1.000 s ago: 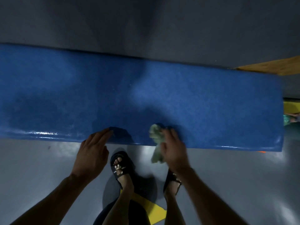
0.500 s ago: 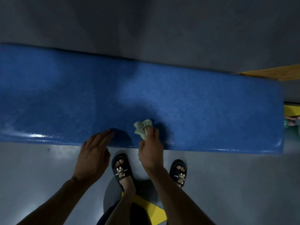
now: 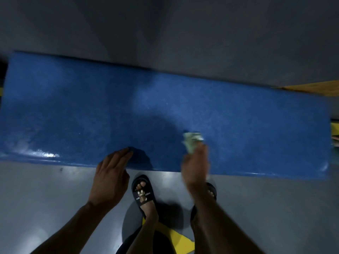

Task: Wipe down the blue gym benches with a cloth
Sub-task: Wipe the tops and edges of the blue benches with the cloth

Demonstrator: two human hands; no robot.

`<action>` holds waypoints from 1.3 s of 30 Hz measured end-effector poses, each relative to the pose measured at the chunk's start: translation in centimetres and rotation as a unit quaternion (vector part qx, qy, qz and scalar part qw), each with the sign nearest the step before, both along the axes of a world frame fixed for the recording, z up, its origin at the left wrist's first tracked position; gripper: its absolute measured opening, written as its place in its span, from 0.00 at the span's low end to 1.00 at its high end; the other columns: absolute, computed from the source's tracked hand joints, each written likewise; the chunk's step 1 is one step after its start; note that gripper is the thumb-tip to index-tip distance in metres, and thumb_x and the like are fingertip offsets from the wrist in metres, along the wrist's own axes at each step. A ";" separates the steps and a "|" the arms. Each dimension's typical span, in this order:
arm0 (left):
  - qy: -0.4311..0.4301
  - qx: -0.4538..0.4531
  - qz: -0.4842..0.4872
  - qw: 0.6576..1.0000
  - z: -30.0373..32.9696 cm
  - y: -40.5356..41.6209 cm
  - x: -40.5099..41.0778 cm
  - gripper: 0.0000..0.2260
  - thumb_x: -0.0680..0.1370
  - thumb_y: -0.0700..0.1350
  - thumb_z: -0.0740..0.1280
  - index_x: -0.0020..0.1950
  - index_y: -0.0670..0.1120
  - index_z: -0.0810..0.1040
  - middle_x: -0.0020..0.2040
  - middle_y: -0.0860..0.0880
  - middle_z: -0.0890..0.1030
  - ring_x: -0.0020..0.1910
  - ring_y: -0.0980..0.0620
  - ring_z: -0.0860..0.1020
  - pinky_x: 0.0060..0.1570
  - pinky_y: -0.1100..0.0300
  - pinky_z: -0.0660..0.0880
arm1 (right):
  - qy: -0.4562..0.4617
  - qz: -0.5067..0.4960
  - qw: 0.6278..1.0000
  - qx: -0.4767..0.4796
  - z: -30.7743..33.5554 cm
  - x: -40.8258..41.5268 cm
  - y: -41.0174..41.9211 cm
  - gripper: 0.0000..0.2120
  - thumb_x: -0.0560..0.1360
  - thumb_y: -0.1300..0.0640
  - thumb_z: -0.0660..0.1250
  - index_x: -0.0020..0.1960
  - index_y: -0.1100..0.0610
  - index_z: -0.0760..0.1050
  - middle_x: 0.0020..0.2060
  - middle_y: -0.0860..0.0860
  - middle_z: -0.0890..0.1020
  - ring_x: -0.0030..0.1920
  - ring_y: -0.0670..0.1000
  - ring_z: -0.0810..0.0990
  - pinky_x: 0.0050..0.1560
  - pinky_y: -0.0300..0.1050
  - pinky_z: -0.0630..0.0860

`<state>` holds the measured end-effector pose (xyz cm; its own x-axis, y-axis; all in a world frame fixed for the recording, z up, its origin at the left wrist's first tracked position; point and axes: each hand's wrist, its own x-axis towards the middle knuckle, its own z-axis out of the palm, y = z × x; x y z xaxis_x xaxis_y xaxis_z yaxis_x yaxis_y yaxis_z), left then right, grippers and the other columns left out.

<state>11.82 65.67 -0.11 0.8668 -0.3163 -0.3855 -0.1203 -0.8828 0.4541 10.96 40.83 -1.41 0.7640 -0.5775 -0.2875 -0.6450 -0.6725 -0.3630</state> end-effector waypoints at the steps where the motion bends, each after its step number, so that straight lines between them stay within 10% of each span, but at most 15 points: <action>1: 0.000 0.003 0.000 1.000 0.0 0.0 0.1 0.28 0.73 0.43 0.62 0.73 0.48 0.68 0.72 0.49 0.71 0.70 0.45 0.69 0.66 0.43 0.68 | -0.005 0.034 0.999 0.010 0.0 0.3 3.5 0.21 0.75 0.63 0.65 0.67 0.59 0.66 0.58 0.57 0.74 0.52 0.56 0.78 0.48 0.49 0.78; 7: -0.014 0.028 0.006 1.000 0.2 -0.4 1.0 0.27 0.72 0.43 0.62 0.73 0.47 0.70 0.68 0.46 0.76 0.66 0.44 0.73 0.65 0.46 0.67 | 0.003 0.273 0.961 0.052 1.2 -0.2 -0.6 0.18 0.77 0.59 0.63 0.66 0.56 0.69 0.60 0.57 0.73 0.50 0.55 0.79 0.47 0.41 0.72; 10: -0.012 0.038 0.014 0.999 0.2 -0.5 1.1 0.26 0.73 0.44 0.61 0.73 0.48 0.69 0.68 0.46 0.76 0.66 0.44 0.74 0.66 0.46 0.66 | -0.006 0.165 0.986 -0.016 1.1 -1.5 -10.1 0.24 0.77 0.46 0.52 0.65 0.58 0.71 0.56 0.60 0.73 0.49 0.61 0.77 0.49 0.44 0.71; 16: -0.001 0.044 0.025 0.999 -0.1 -0.7 0.7 0.30 0.72 0.43 0.59 0.75 0.50 0.66 0.68 0.47 0.76 0.65 0.45 0.74 0.68 0.48 0.64 | -0.005 -0.052 0.999 -0.006 0.1 -1.8 -6.9 0.23 0.70 0.60 0.56 0.64 0.64 0.70 0.53 0.64 0.73 0.49 0.65 0.76 0.49 0.54 0.72; 21: 0.002 0.032 0.033 0.999 0.2 -0.7 0.8 0.33 0.69 0.40 0.60 0.76 0.48 0.64 0.64 0.44 0.79 0.60 0.44 0.76 0.66 0.45 0.68 | -0.029 0.143 0.983 0.114 -0.5 -1.5 9.9 0.22 0.75 0.61 0.59 0.69 0.60 0.65 0.59 0.58 0.72 0.51 0.57 0.78 0.48 0.51 0.79; 26: 0.002 0.030 0.035 0.999 0.3 -0.2 1.7 0.32 0.70 0.38 0.59 0.75 0.50 0.64 0.58 0.42 0.82 0.58 0.42 0.78 0.67 0.42 0.67 | 0.009 0.287 0.956 0.066 0.6 -1.4 2.0 0.13 0.80 0.51 0.56 0.62 0.50 0.71 0.45 0.36 0.71 0.50 0.48 0.74 0.46 0.30 0.70; 32: 0.011 0.028 0.033 0.999 -0.3 0.0 1.9 0.31 0.73 0.36 0.63 0.75 0.50 0.64 0.62 0.42 0.80 0.61 0.42 0.77 0.70 0.41 0.64 | 0.046 -0.007 0.998 -0.035 1.8 -2.6 -13.3 0.17 0.76 0.55 0.59 0.61 0.62 0.69 0.53 0.62 0.72 0.46 0.64 0.77 0.46 0.53 0.72; 35: 0.019 0.033 0.040 0.998 -0.1 -0.1 1.9 0.31 0.74 0.35 0.66 0.76 0.50 0.64 0.63 0.42 0.80 0.63 0.42 0.76 0.72 0.42 0.62 | 0.001 -0.071 0.997 -0.034 0.9 -1.0 -6.8 0.23 0.70 0.58 0.57 0.63 0.66 0.69 0.54 0.65 0.73 0.50 0.66 0.75 0.49 0.55 0.72; 39: 0.010 0.028 0.037 0.999 0.2 -0.1 2.1 0.32 0.72 0.34 0.67 0.75 0.50 0.64 0.61 0.43 0.81 0.61 0.43 0.77 0.70 0.42 0.64 | -0.018 0.103 0.994 0.016 -0.4 0.6 7.3 0.23 0.71 0.65 0.63 0.66 0.63 0.68 0.55 0.60 0.75 0.48 0.58 0.80 0.46 0.52 0.79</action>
